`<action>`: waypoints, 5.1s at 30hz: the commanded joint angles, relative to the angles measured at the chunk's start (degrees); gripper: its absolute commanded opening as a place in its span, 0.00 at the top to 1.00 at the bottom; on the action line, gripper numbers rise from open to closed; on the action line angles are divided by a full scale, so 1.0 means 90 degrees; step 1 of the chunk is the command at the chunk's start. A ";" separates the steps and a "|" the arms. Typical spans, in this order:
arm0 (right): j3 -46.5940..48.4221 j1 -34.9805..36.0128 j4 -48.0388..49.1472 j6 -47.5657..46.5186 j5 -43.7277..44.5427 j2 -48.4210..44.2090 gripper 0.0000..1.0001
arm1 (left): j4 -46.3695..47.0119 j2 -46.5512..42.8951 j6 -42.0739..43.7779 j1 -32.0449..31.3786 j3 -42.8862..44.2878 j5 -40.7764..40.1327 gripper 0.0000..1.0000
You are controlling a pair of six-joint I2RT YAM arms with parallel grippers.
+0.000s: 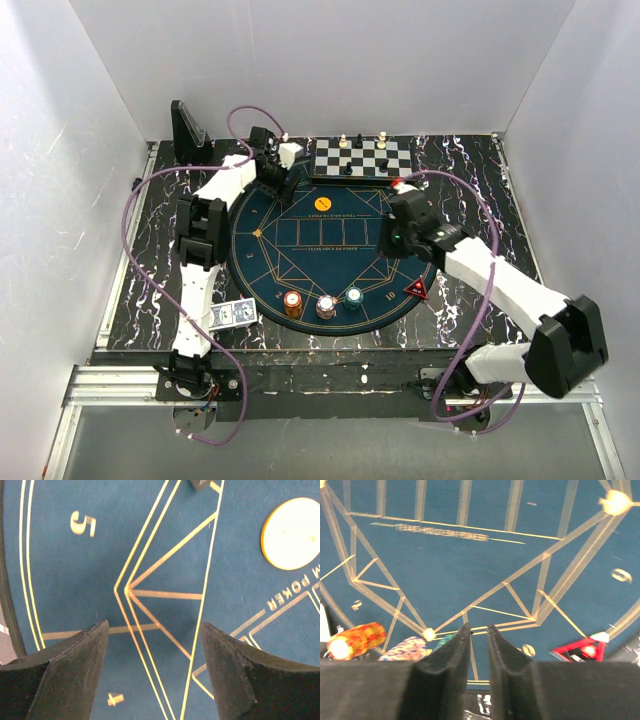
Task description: Distribute texas hold em gaming equipment
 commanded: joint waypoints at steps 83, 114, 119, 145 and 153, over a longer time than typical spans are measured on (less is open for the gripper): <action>0.6585 0.3585 -0.1976 -0.1756 -0.0365 0.5363 0.88 | -0.2000 -0.5508 -0.0618 0.3385 -0.3483 0.0975 0.02; 0.9421 0.3019 -0.0686 -0.1434 -0.1205 0.8598 0.67 | -0.2214 -0.5810 -0.0628 0.3737 -0.3805 0.1639 0.02; 0.9382 0.2989 -0.0706 -0.1366 -0.1205 0.8676 0.58 | -0.2224 -0.5849 -0.0638 0.3747 -0.3765 0.1649 0.02; 0.7569 0.2648 -0.0824 -0.1648 -0.0678 0.5887 0.26 | -0.2478 -0.5839 -0.0785 0.3864 -0.3346 0.1727 0.02; 0.5176 0.2862 -0.0824 -0.1639 -0.1195 0.4264 0.18 | -0.2488 -0.6073 -0.0697 0.3962 -0.3452 0.1737 0.02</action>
